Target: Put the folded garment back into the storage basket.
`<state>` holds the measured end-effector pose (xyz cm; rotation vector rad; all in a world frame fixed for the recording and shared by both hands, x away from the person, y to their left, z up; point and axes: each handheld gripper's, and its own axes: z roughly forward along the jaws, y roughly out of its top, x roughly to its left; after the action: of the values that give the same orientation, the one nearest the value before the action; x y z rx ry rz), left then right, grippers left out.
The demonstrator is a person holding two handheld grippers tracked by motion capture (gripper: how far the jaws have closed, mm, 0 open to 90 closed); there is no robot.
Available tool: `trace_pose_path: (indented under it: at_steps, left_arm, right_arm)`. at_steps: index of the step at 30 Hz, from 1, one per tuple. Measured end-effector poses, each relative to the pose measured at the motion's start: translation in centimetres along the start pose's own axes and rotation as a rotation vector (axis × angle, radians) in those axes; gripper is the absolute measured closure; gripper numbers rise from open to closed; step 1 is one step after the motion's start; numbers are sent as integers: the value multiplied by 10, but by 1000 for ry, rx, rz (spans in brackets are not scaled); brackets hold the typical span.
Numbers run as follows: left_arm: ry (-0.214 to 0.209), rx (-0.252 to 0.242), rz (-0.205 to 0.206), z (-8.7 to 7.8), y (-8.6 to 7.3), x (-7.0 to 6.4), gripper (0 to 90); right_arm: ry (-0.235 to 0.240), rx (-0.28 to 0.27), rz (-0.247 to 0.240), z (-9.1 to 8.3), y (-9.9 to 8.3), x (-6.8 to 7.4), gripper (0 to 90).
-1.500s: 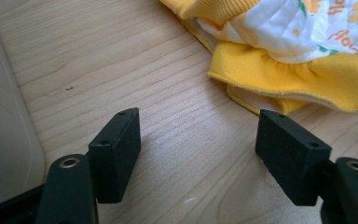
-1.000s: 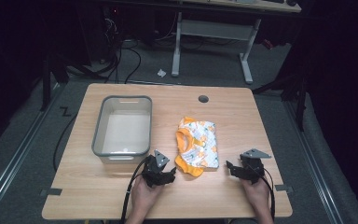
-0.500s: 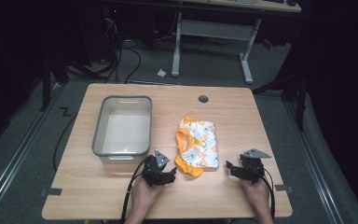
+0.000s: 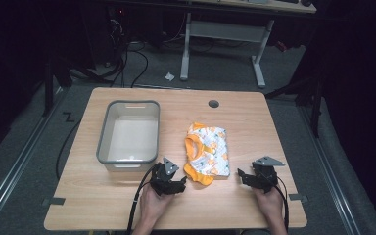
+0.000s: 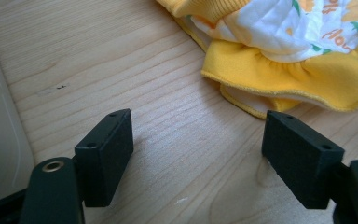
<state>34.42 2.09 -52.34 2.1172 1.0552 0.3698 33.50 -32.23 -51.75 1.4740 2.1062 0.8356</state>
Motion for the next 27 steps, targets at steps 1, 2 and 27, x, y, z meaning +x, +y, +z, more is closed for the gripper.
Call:
trace_pose_path:
  at_steps: [1, 2, 27]
  left_arm:
    - [-6, 0, -3, 0, 0, 0, 250]
    - [-9, -12, -8, -1, 0, -1, 250]
    - [-80, -61, -28, -13, 45, -14, 249]
  right_arm:
    - [0, 0, 0, 0, 0, 0, 309]
    - [0, 0, 1, 0, 0, 0, 308]
    - [1, 1, -2, 0, 0, 0, 304]
